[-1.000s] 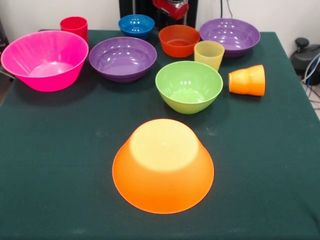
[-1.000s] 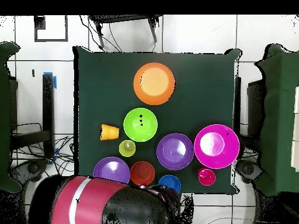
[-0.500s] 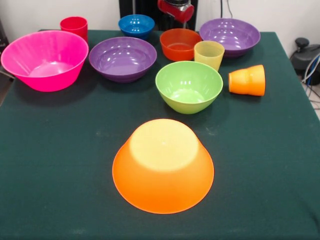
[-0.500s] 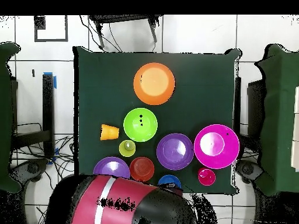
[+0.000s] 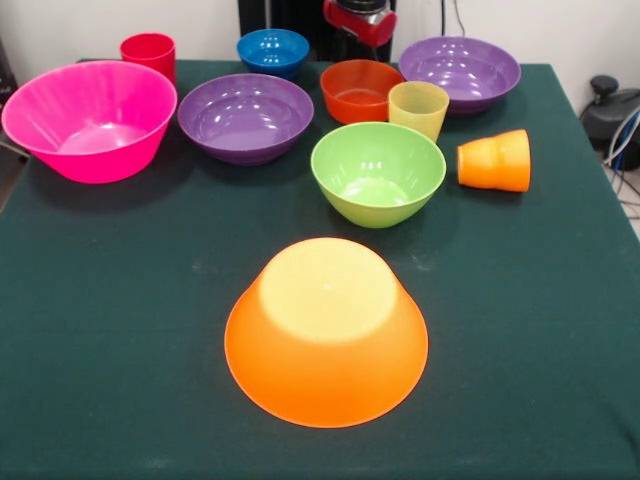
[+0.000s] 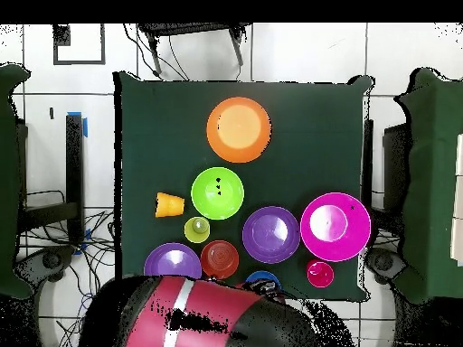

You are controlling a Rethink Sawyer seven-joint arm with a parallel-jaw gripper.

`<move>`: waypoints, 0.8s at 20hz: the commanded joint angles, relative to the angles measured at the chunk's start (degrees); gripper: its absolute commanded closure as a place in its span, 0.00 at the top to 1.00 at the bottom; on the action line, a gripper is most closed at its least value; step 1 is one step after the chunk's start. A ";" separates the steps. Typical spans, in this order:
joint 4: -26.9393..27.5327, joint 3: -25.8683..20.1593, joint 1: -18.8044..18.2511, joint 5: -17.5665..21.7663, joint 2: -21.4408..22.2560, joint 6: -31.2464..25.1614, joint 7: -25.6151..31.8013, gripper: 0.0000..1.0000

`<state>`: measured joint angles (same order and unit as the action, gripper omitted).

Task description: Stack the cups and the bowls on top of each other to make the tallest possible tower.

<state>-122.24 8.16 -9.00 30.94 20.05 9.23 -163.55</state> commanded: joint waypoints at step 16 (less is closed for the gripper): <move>4.11 -16.10 -9.58 3.94 5.66 -18.53 7.41 1.00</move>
<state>-122.26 0.83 -17.34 33.42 24.01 -2.51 -163.55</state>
